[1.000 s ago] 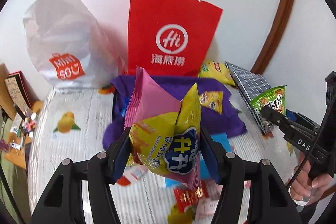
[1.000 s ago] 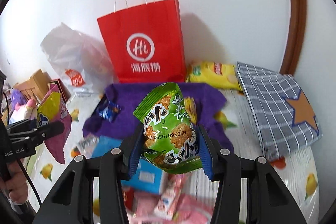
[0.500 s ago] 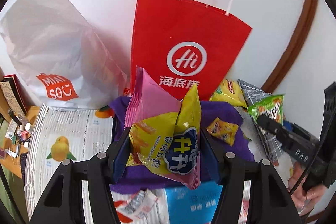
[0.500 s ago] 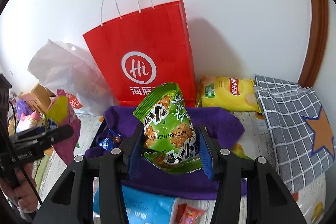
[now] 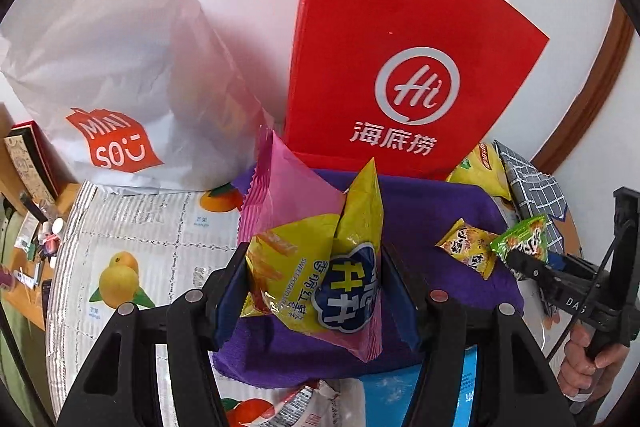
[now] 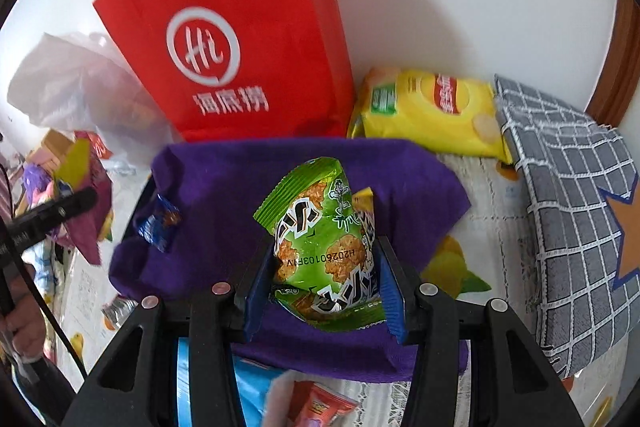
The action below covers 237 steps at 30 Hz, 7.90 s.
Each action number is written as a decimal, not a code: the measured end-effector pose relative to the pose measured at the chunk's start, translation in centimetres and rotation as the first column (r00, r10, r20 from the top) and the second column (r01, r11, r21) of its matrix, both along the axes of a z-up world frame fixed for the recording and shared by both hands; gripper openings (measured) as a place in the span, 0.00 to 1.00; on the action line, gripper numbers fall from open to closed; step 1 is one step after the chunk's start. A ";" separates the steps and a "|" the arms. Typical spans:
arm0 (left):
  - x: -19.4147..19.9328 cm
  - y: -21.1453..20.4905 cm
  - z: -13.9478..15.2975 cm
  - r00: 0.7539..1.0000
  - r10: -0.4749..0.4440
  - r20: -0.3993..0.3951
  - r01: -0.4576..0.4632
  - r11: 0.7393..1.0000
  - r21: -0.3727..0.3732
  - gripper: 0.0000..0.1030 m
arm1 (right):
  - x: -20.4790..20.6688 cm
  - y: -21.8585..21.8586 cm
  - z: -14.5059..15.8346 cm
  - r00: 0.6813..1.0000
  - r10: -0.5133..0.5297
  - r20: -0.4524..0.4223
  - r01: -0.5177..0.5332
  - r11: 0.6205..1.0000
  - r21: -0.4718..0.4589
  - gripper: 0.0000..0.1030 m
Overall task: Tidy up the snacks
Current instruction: 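Carry both bags over the purple towel with both tools, then open the right tool to drop the green pack onto the towel, then open the left tool to drop the pink-yellow bag onto the towel, then lower the right tool to the pink silver-rimmed pack and close on it, then grasp the white paper packet with the left tool while the right tool holds the pink pack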
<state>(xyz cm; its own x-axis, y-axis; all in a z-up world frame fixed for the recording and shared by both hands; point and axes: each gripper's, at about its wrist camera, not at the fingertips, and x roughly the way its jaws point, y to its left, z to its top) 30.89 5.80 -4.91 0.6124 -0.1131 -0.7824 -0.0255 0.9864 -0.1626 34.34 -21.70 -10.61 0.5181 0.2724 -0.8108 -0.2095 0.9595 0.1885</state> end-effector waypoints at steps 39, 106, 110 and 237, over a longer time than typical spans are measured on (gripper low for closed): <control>1.6 -1.0 -3.2 0.991 -0.001 -0.132 0.007 0.999 0.050 0.59 | 1.2 2.8 -4.3 0.979 0.052 -0.197 -0.070 0.994 -0.086 0.47; -1.4 -2.6 1.2 0.996 -0.043 0.078 0.038 0.998 0.059 0.77 | -3.7 4.0 6.1 0.982 0.012 0.187 0.009 0.994 -0.108 0.82; -1.8 -2.2 1.8 0.996 -0.055 0.077 0.054 0.998 0.012 0.76 | -5.3 3.7 6.8 0.970 -0.009 0.243 0.044 0.990 -0.136 0.85; -10.9 0.7 -11.2 0.998 -0.030 0.051 0.031 0.999 -0.028 0.41 | -19.7 -7.4 -8.9 0.982 -0.146 0.119 0.152 0.987 -0.044 0.51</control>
<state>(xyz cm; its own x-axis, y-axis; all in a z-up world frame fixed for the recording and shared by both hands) 19.99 6.51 -16.09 0.6472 -0.1545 -0.7465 0.0135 0.9814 -0.1914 14.62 -29.07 -19.48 0.6404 0.1441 -0.7544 -0.0812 0.9894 0.1200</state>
